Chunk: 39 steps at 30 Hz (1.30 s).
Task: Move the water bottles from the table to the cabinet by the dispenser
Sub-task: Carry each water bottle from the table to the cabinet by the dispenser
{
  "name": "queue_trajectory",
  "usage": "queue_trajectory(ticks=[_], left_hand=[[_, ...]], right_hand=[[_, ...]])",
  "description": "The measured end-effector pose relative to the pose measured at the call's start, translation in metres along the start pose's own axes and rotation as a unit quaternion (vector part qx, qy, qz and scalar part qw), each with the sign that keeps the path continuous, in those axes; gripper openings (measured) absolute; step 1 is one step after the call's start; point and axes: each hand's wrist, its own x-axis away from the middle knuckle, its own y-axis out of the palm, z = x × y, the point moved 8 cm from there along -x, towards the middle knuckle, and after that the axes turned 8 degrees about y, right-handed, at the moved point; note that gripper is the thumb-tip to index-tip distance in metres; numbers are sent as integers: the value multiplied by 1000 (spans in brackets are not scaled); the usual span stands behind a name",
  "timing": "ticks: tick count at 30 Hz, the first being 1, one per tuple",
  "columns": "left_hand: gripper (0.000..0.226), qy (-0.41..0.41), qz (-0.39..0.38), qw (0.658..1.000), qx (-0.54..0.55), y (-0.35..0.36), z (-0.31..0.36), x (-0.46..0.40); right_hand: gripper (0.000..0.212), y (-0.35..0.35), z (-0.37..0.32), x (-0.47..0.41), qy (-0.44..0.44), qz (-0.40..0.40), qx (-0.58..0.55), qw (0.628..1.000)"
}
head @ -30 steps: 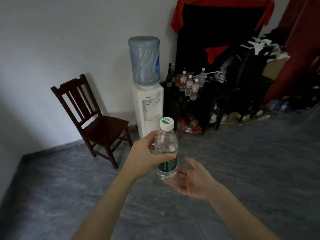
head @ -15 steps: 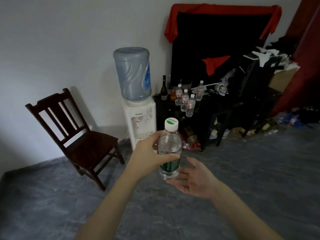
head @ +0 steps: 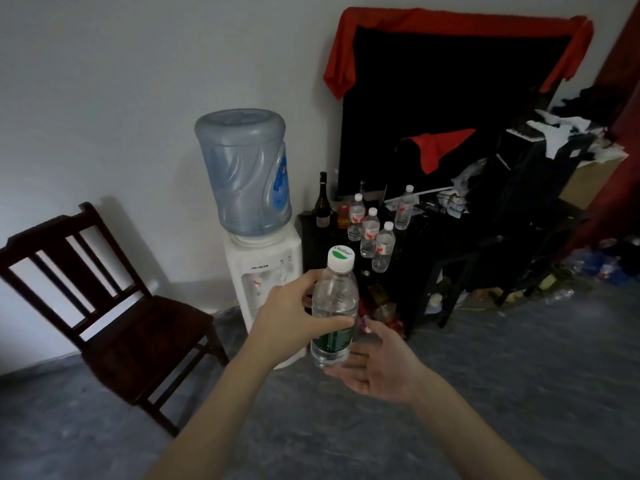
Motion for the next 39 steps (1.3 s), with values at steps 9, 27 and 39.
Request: queue_trajectory(ticks=[9,27,39], left_hand=[[69,-11,-16,1000,23,-3,-60,-145],[57,-94,-27,995,-20,41,-175,-357],[63,-179,-44,976,-118,70,-260,-434]], right_hand=[[68,-11,-126,-70,8,26,-11,1000],[69,-69,-313,-238,87,2,-24,996],[58,-96,-376,-343,171,15,-78,982]])
